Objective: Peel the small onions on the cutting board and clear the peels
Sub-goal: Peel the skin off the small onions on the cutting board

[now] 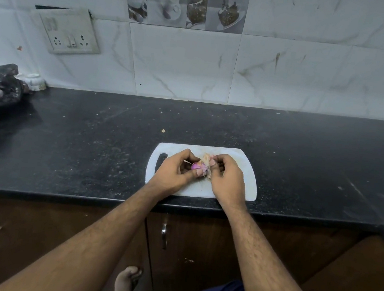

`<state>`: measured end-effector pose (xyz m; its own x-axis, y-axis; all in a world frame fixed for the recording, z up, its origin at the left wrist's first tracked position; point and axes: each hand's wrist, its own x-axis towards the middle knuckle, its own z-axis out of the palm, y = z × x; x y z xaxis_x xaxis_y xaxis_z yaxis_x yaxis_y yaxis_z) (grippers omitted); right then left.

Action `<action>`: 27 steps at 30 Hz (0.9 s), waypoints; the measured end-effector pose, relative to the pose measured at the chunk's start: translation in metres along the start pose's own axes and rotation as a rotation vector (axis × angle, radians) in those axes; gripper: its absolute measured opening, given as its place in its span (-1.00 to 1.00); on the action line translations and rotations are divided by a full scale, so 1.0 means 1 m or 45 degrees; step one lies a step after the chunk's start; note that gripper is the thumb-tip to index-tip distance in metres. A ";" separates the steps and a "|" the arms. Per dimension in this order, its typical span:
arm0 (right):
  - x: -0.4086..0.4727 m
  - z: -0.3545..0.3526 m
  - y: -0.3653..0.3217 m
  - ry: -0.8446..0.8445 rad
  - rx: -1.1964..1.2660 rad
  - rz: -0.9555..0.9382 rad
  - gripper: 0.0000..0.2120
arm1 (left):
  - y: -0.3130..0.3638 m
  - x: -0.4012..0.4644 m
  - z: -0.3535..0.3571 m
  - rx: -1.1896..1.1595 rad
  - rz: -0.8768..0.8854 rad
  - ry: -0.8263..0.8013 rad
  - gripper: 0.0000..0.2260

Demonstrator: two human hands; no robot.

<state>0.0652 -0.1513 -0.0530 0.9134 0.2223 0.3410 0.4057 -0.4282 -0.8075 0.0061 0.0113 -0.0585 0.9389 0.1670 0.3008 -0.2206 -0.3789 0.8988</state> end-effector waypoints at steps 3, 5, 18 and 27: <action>-0.002 0.001 0.003 -0.036 0.129 -0.032 -0.84 | 0.002 0.000 0.001 0.011 -0.013 0.029 -0.82; -0.003 0.000 0.003 -0.073 0.217 -0.052 -0.85 | 0.003 -0.001 0.001 0.012 -0.003 0.048 -0.82; 0.000 -0.001 0.002 -0.007 0.297 0.017 -0.89 | -0.002 0.000 0.000 0.024 0.000 0.038 -0.77; -0.007 0.003 0.000 0.065 0.091 -0.006 -0.89 | -0.001 0.003 0.005 0.134 0.058 0.070 -0.79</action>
<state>0.0582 -0.1502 -0.0568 0.9127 0.1781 0.3678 0.4084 -0.3630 -0.8375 0.0102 0.0078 -0.0606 0.9119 0.1960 0.3606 -0.2313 -0.4804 0.8460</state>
